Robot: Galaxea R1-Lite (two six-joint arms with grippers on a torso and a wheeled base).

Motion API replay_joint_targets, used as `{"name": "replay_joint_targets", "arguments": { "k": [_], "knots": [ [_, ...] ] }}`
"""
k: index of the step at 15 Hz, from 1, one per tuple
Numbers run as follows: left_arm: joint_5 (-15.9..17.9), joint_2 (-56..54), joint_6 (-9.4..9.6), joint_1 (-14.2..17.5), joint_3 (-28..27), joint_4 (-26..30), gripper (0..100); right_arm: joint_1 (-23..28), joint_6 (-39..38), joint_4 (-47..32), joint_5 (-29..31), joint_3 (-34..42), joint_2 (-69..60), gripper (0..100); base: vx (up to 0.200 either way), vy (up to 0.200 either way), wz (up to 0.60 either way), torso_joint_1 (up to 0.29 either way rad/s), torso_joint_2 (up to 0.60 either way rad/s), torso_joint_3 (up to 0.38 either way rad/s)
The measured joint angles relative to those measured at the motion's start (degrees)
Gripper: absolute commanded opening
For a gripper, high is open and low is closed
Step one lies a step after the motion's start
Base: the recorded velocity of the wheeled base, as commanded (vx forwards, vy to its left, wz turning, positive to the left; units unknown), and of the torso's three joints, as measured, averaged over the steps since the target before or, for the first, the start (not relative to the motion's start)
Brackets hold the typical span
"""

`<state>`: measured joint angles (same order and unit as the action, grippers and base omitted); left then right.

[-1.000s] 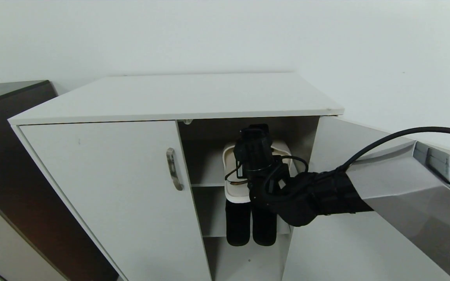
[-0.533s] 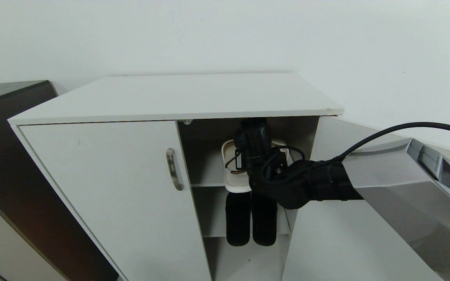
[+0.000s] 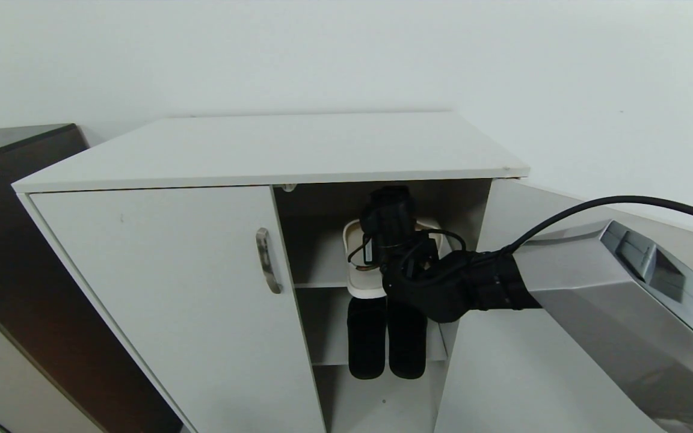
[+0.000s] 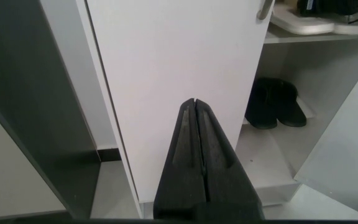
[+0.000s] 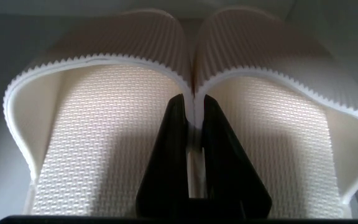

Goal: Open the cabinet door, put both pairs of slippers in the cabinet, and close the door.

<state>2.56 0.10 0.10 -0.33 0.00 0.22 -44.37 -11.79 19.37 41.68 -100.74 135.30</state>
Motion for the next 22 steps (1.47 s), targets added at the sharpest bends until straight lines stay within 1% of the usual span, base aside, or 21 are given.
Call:
{"name": "replay_joint_targets", "arguments": {
  "k": [9,10,15,18,20,21,22],
  "knots": [
    [0.0,0.0,0.0,0.0,0.0,0.0,0,0.2,-0.3,0.3,0.0,-1.3,1.8,0,0.0,0.0,0.0,0.0,0.0,0.0],
    [0.0,0.0,0.0,0.0,0.0,0.0,0,0.2,-0.3,0.3,0.0,-1.3,1.8,100,0.0,0.0,0.0,0.0,0.0,0.0],
    [0.0,0.0,0.0,0.0,0.0,0.0,0,-0.1,-0.2,0.3,0.8,0.6,1.2,100,0.0,0.0,0.0,0.0,0.0,0.0],
    [0.0,0.0,-0.02,0.0,0.0,0.0,0,-1.5,-0.4,0.4,2.2,5.0,-1.5,100,0.0,0.0,0.0,0.0,0.0,0.0],
    [0.0,0.0,0.0,0.0,0.0,0.0,0,-3.0,-1.0,2.0,5.0,10.7,-4.9,100,0.0,0.0,0.0,0.0,0.0,0.0],
    [0.0,0.0,0.0,0.0,0.0,0.0,0,-4.3,-1.2,3.3,6.1,15.1,-7.5,0,0.0,0.0,0.0,0.0,0.0,0.0],
    [0.0,0.0,-0.02,0.0,0.0,0.0,0,-5.8,-1.4,4.8,6.7,20.1,-10.6,0,0.0,0.0,0.0,0.0,0.0,0.0]
  ]
}}
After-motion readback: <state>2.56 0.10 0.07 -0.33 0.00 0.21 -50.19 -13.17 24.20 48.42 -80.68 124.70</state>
